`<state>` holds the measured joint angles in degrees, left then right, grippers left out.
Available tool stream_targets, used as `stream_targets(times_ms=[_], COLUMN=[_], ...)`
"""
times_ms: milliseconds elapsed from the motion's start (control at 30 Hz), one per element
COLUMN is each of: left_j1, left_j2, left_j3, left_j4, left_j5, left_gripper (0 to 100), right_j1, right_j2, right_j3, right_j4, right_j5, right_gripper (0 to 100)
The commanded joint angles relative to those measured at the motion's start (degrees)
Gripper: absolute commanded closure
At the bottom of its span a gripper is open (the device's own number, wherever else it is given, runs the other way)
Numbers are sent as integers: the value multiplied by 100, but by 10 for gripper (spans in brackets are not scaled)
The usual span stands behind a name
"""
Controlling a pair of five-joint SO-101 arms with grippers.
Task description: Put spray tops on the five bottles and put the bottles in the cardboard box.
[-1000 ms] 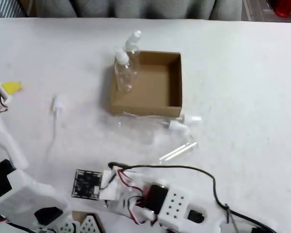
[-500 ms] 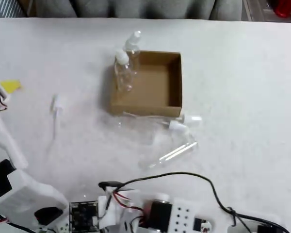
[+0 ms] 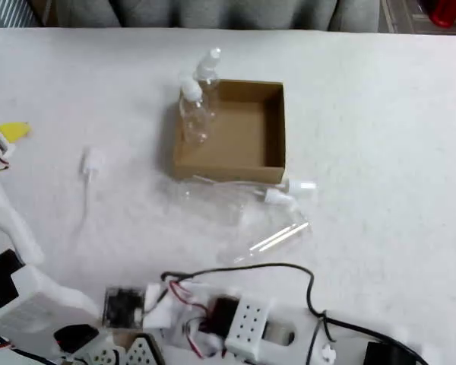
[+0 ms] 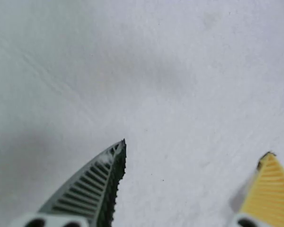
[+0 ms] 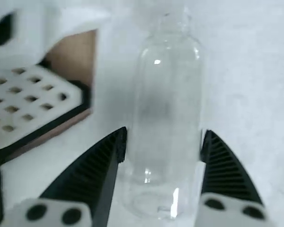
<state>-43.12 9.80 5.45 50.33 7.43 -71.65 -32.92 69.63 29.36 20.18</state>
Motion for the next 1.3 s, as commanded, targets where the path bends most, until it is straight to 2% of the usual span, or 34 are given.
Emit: stream_targets(times_ms=[0, 33, 167, 267, 400, 467, 667, 867, 967, 1100, 1267], left_j1=[-13, -13, 22, 84, 251, 338, 673, 1297, 1552, 1921, 2396], left_j2=[-92, -92, -92, -92, -92, -101, -374, -708, -822, -971, -1499], left_j3=[-334, -334, -334, -334, -343, -378, -765, -774, -774, -695, 44], left_j4=[44, 44, 44, 132, 422, 598, 1670, 2804, 3288, 3912, 4202], left_j5=[70, 70, 70, 79, 123, 369, 633, 686, 1090, 1327, 1433], left_gripper=[605, 605, 605, 605, 605, 605, 605, 605, 605, 605, 604], right_j1=[629, 787, 1218, 1437, 1490, 1481, 1481, 1508, 1525, 1859, 2334], right_j2=[31, 31, 31, 31, 31, 31, 40, 40, 13, -66, -365], right_j3=[-105, -105, -114, -114, -105, -105, -105, -105, -105, -105, -88], right_j4=[-479, -576, -884, -1244, -1587, -1648, -1640, -1640, -1640, -1587, -1578], right_j5=[-97, -299, -949, -1310, -1837, -1925, -2101, -2268, -2224, -1864, -1723], right_gripper=[959, 993, 914, 912, 906, 903, 764, 709, 674, 693, 808])
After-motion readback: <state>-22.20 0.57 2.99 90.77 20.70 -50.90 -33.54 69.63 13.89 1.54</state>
